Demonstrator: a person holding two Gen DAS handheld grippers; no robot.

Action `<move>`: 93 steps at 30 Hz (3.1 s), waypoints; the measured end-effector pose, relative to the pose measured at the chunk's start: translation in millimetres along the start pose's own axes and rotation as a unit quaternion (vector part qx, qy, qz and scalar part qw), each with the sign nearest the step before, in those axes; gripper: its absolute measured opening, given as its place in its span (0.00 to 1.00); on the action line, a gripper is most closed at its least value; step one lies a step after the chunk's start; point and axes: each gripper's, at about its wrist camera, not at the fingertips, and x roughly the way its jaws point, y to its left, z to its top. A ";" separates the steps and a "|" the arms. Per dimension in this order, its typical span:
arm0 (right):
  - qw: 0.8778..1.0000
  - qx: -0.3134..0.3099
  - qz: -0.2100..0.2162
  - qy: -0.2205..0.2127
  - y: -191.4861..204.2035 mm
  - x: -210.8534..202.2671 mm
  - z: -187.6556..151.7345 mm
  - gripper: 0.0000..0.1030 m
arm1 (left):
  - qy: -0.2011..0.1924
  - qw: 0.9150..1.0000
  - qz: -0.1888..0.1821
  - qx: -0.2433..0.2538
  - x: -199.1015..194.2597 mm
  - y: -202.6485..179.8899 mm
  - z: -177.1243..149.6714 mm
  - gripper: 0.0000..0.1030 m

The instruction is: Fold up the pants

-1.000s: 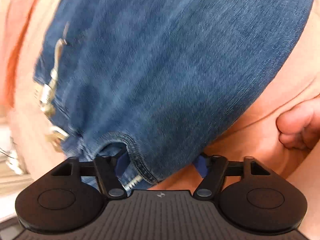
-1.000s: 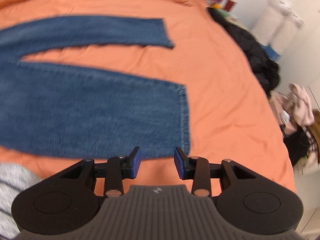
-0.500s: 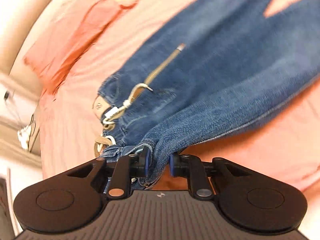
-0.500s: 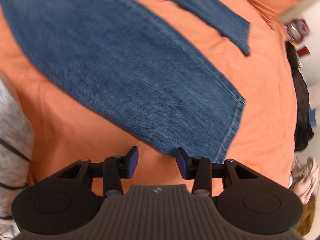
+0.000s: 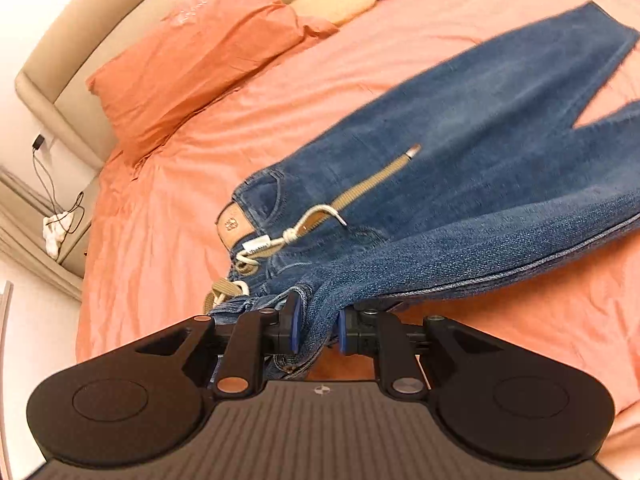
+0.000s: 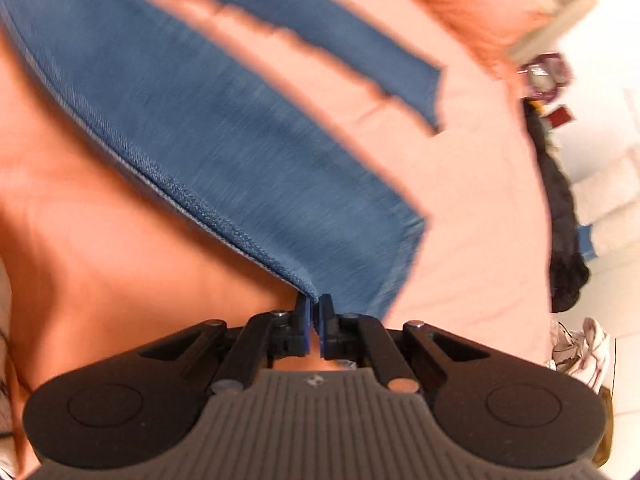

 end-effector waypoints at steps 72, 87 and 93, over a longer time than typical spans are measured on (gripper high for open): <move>0.988 -0.109 0.102 -0.034 -3.6 185.0 350.3 0.00 | 0.012 0.998 -0.029 -0.056 207.8 71.4 117.5 0.17; 0.967 -0.152 0.200 0.046 -29.2 243.6 412.6 0.38 | 0.082 0.994 -0.078 -0.004 247.0 74.3 128.3 0.44; 0.967 -0.166 0.191 0.034 -43.4 237.8 412.0 0.07 | 0.090 0.990 -0.105 -0.034 263.7 77.7 129.0 0.39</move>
